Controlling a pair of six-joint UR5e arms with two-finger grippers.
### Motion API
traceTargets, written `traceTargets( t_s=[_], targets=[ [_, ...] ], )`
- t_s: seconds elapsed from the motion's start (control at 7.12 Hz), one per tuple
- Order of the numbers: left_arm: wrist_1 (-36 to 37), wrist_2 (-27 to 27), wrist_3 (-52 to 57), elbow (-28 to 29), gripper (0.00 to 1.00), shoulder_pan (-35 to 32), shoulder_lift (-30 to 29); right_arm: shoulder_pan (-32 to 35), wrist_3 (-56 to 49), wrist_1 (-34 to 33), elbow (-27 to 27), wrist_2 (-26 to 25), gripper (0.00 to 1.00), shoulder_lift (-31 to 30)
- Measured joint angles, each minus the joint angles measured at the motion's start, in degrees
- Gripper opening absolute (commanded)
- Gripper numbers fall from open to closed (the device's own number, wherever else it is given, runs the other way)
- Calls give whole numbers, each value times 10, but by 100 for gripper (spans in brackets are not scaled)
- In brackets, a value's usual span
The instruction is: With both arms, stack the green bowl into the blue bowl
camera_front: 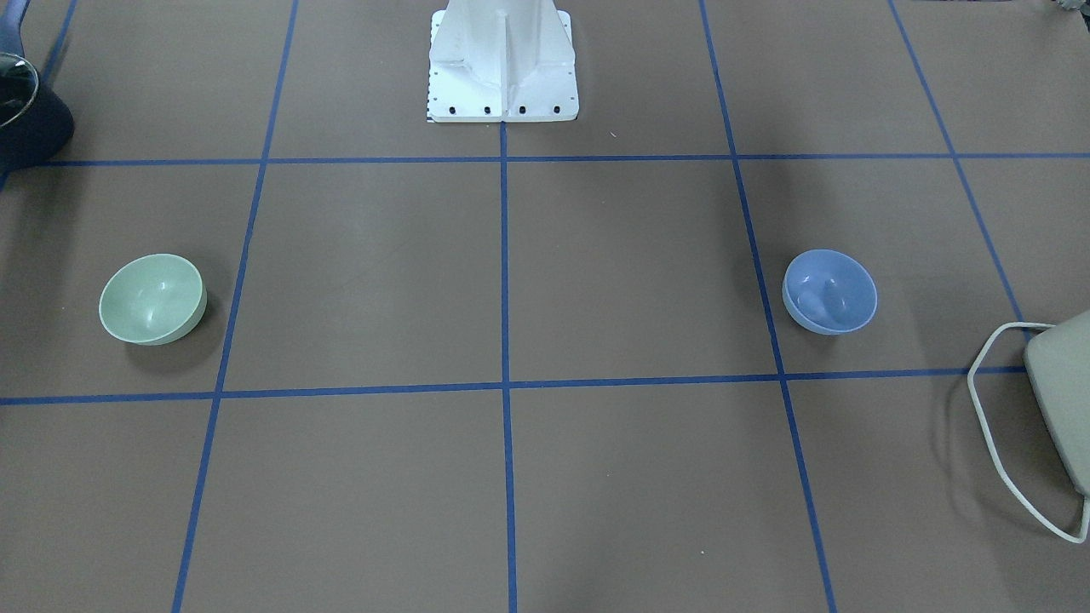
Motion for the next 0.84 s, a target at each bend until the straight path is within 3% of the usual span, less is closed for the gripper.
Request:
traceTargets(
  t_s=[0.42, 0.7, 0.84],
  targets=[
    [-50, 15, -204, 1, 98, 149, -3, -113, 166, 28, 13, -33, 100, 17],
    [-98, 98, -354, 6, 97, 247, -9, -150, 202, 31, 14, -62, 100, 18],
    [-118, 137, -399, 20, 91, 282, -21, -154, 206, 32, 14, -66, 100, 18]
  ],
)
